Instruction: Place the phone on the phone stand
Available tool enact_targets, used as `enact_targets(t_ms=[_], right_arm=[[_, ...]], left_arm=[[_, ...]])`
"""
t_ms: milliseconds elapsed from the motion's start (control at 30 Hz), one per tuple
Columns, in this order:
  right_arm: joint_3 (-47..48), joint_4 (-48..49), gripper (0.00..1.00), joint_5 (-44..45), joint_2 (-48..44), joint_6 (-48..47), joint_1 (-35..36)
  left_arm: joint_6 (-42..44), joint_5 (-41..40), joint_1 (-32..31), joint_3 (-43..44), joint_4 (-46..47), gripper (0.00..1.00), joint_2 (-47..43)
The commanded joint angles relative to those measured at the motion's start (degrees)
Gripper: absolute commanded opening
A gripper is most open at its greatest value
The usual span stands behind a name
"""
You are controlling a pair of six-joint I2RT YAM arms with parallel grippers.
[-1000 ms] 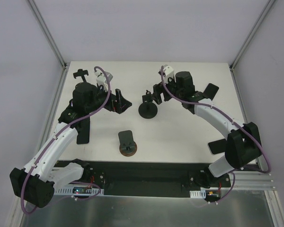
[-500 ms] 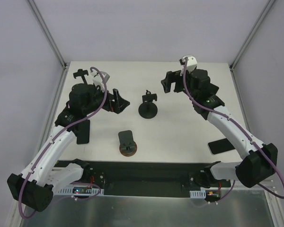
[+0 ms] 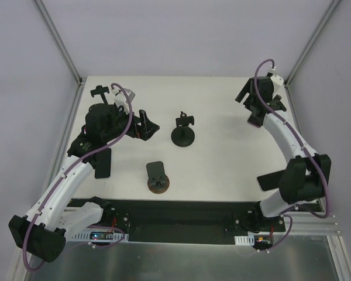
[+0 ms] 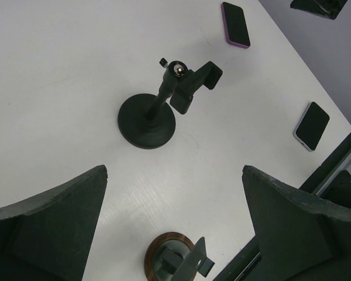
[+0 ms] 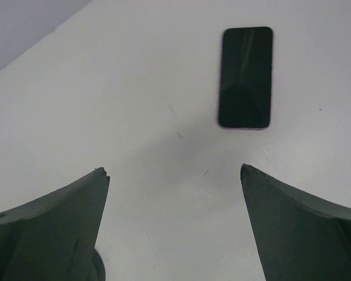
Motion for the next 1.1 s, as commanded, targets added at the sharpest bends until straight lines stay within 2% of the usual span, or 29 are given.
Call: enact_targets(t_ms=[0, 67, 100, 167, 200, 333, 400, 567, 700, 867, 1067], right_arm=[[15.25, -14.71, 0.96, 5.98, 11.83, 9.13, -4.55], [23.25, -25.91, 0.96, 7.05, 21.55, 10.72, -6.4], [32.6, -29.64, 0.96, 7.31, 25.01, 10.9, -6.75], [41.26, -37.81, 0.96, 6.61, 34.39, 10.12, -7.63], [47.13, -39.25, 0.96, 5.13, 36.97, 9.68, -7.89], [54.73, -40.23, 0.96, -2.87, 44.99, 4.4, -10.0], [54.93, -39.35, 0.96, -5.42, 45.96, 2.56, -10.79], [49.32, -36.8, 0.96, -3.06, 44.82, 0.27, -12.73], [45.01, -35.49, 0.96, -7.44, 44.56, -4.64, -16.07], [41.83, -33.55, 0.96, -7.71, 44.64, -5.71, -17.65], [39.99, -30.57, 0.97, -14.21, 45.0, -3.34, -18.97]], left_arm=[[-0.88, 1.69, -0.14, 2.61, 0.95, 0.97, 0.52], [-0.88, 1.43, -0.23, 2.35, 0.95, 0.97, 0.87], [-0.96, 1.51, -0.23, 2.43, 0.78, 0.97, 1.13], [-0.97, 1.95, -0.23, 2.61, 0.86, 0.97, 1.57], [-0.97, 2.04, -0.14, 2.52, 0.78, 0.97, 1.75], [-0.44, 1.6, -0.14, 2.52, 0.78, 0.97, 3.41], [0.09, 0.81, -0.14, 2.52, 0.6, 0.97, 4.3], [0.09, 1.16, -0.06, 2.96, -0.01, 0.97, 6.76], [-0.35, 1.6, -0.14, 3.05, -0.02, 0.97, 7.11], [-0.96, 2.48, -0.14, 3.05, -0.01, 0.97, 7.29], [-1.32, 3.09, -0.14, 3.14, -0.02, 0.96, 7.29]])
